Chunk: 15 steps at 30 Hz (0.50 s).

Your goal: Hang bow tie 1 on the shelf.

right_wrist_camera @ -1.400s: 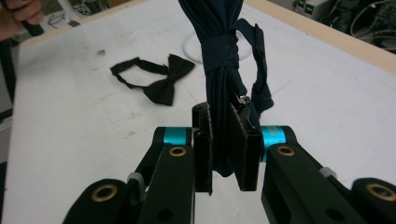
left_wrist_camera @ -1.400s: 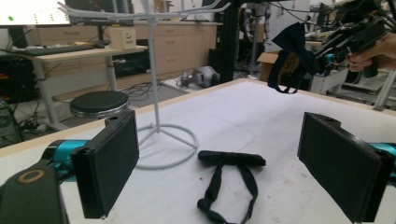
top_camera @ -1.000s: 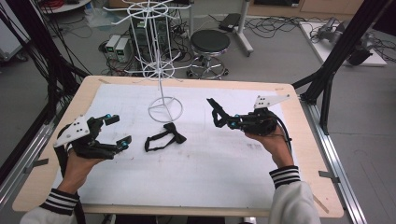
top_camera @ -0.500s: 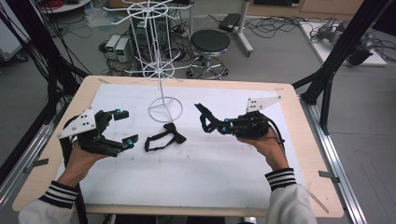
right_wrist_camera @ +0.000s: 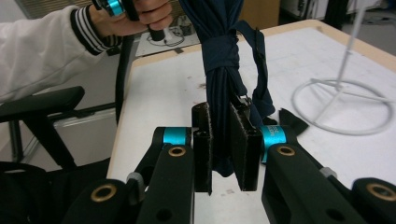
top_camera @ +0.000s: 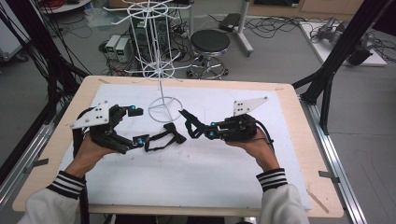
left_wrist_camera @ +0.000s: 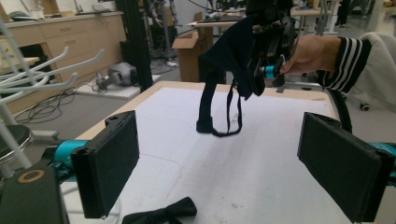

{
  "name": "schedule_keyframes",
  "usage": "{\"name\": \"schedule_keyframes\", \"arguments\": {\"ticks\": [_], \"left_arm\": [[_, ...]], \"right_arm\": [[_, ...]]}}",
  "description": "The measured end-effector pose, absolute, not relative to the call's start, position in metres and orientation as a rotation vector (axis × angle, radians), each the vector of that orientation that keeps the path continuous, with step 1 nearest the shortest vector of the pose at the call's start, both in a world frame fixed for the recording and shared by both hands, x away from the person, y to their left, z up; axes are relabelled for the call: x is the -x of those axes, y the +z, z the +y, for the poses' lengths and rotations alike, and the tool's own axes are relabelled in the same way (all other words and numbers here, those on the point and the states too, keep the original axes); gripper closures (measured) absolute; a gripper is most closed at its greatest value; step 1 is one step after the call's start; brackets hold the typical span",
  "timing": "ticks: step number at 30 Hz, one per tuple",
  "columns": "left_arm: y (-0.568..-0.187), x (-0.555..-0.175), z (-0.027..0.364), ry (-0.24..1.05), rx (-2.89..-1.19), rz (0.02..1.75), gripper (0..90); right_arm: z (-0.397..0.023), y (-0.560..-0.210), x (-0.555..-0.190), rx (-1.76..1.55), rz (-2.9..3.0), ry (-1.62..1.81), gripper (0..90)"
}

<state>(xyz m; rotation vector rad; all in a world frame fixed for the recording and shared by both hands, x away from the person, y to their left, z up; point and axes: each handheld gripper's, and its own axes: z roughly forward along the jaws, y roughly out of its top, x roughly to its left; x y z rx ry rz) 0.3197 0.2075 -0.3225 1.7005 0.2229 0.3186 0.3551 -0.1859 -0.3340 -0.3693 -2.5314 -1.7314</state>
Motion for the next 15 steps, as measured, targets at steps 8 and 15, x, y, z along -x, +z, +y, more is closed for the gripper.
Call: {"name": "schedule_keyframes", "arguments": {"ticks": [8, 15], "left_arm": [[-0.315, -0.325, 0.19, 0.263, -1.73, 0.163, 13.3], [-0.312, -0.327, 0.172, 0.213, -1.761, 0.102, 13.2]], "right_arm": [[-0.17, -0.336, -0.352, 0.3, -2.538, -1.69, 80.5], [-0.164, -0.337, -0.35, 0.263, -2.545, -1.665, 80.5]]}}
